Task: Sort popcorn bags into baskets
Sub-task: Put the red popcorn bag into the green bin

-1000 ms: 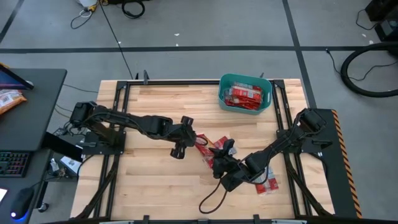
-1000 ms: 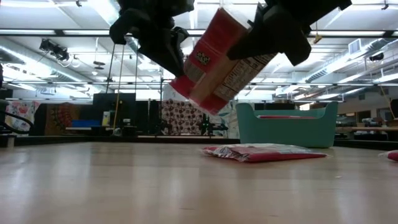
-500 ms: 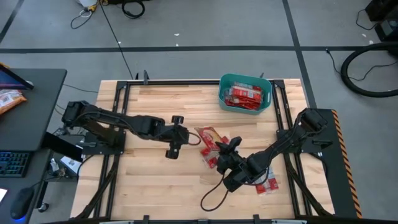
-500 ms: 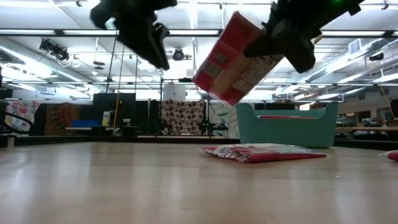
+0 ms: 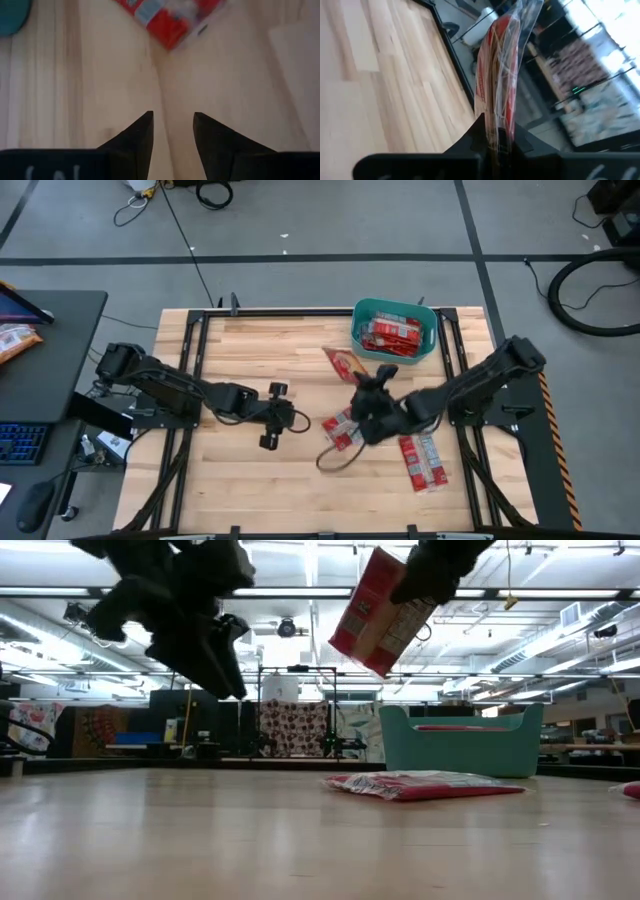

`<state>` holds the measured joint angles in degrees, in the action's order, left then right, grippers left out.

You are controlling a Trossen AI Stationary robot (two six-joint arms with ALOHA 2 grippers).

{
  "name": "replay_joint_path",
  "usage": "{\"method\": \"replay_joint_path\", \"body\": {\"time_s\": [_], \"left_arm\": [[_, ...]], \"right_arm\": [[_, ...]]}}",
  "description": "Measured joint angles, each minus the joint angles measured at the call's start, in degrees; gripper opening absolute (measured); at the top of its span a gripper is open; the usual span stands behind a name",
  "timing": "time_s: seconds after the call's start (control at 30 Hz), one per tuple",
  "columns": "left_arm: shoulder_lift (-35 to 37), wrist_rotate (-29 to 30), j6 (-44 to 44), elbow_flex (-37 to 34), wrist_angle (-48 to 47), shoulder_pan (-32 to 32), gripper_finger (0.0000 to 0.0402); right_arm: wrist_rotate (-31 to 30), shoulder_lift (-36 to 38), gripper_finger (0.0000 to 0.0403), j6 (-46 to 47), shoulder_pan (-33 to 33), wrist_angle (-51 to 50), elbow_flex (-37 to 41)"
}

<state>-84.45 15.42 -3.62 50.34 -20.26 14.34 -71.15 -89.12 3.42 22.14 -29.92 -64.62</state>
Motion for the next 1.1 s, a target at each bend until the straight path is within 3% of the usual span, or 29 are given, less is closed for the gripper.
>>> {"method": "replay_joint_path", "body": {"time_s": [0.17,0.33,0.77,0.9,1.1], "left_arm": [[4.66,0.02,-0.04,-4.48,5.72,1.04,0.0144],[12.26,0.04,-2.47,-9.24,10.93,1.38,0.0144],[27.09,0.49,-6.04,-20.28,26.68,-0.68,0.0144],[29.75,0.44,-6.28,-24.92,34.51,-0.45,0.0144],[34.91,0.43,-6.56,-33.25,42.44,-0.29,0.0144]], "right_arm": [[7.85,6.4,0.0033,0.66,-6.87,-3.36,-0.02],[12.64,7.93,0.0033,1.89,-13.19,-10.48,-2.31],[22.14,-12.42,0.0031,24.75,-27.55,-60.79,-30.99],[28.16,-14.34,0.0031,20.82,-32.18,-58.81,-31.85],[29.22,-15.3,0.0031,21.05,-38.81,-60.59,-31.24]]}}
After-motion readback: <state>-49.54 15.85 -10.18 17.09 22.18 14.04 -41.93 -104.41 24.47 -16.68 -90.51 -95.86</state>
